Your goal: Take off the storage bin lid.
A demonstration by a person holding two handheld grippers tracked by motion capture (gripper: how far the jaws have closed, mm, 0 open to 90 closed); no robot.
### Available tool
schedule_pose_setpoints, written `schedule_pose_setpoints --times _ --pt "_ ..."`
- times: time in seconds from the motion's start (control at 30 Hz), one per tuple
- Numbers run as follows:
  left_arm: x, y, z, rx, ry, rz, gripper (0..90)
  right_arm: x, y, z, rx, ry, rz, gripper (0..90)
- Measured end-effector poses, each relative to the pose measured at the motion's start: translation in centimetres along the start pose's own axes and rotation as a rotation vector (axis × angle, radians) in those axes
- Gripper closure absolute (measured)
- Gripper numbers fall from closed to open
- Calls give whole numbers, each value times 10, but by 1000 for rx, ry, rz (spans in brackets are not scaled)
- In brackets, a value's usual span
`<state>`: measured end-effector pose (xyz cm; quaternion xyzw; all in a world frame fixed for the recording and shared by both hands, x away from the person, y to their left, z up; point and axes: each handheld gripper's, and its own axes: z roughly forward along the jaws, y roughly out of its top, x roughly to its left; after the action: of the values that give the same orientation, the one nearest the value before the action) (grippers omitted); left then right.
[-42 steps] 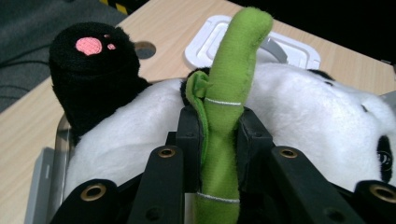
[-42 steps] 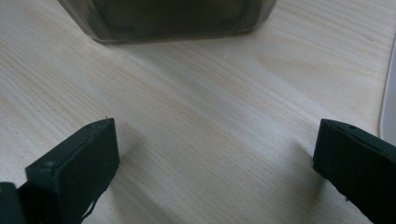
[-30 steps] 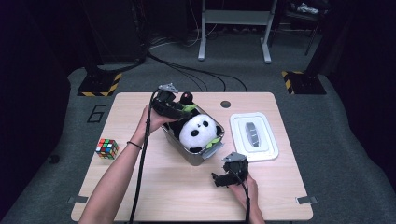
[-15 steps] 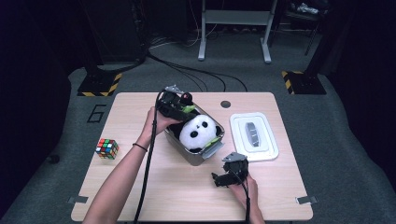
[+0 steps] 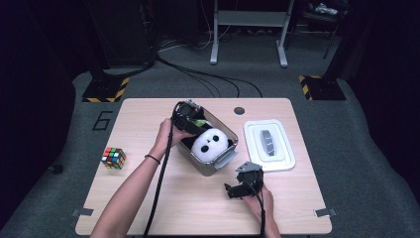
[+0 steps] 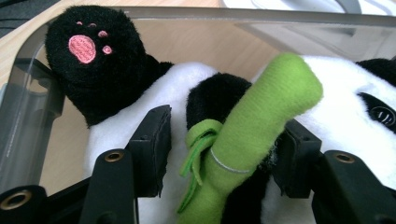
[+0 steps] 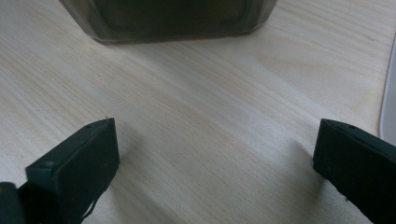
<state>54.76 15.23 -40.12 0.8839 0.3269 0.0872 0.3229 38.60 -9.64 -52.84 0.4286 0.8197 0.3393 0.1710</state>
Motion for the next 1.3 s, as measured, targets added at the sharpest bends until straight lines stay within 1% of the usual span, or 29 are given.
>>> schedule_pose_setpoints --times 0.03,0.13,0.23,0.27,0.33,0.37,0.43,0.5,0.53,0.57,0.63,0.7,0.73,0.83,0.93,0.97,1.0,1.07,1.2,1.23,1.3 --pt "0 0 1 1 0 -6 451 0 0 0 -1 2 0 0" --pt "0 0 3 13 4 -3 457 0 0 0 0 0 0 0" --pt "0 1 2 10 0 -7 454 0 0 0 0 0 0 0" --pt "1 1 0 2 -2 -13 447 0 0 0 0 0 0 0" --pt "1 1 -6 -11 -1 -13 388 0 0 0 -1 -1 0 0" --pt "0 1 -9 -38 0 -28 362 0 0 0 0 0 0 0" --pt "0 2 -20 -86 -28 -49 305 0 0 0 0 0 -1 0" --pt "-4 5 -30 -124 -34 -48 283 0 0 0 0 0 -1 0" --pt "-7 6 -32 -131 -51 -46 274 0 0 0 -1 -1 0 0" --pt "-10 8 -32 -116 -56 -32 271 0 0 0 -1 -1 0 0" --pt "-18 10 -27 -76 -58 -5 272 0 0 0 -1 -2 0 0" --pt "-23 10 -18 -38 -26 13 283 0 0 0 -1 -2 0 0" --pt "-25 9 -15 -30 -13 20 283 0 0 0 -1 1 0 0" --pt "-29 9 -10 -22 5 24 305 0 0 0 0 0 -1 0" --pt "-35 8 -5 7 30 45 329 0 0 0 0 0 -1 0" --pt "-37 7 -2 8 36 45 337 0 0 0 0 -1 -2 0" --pt "-37 6 0 12 34 43 341 0 0 0 0 -1 -1 0" --pt "-37 3 3 5 28 38 343 0 0 0 -1 1 -1 0" --pt "-34 3 -6 -36 16 28 329 0 0 0 -1 1 -1 0" --pt "-34 2 -10 -55 7 15 319 0 0 0 -1 2 -1 0" --pt "-31 0 -19 -84 2 -10 255 0 0 0 -1 1 0 0"
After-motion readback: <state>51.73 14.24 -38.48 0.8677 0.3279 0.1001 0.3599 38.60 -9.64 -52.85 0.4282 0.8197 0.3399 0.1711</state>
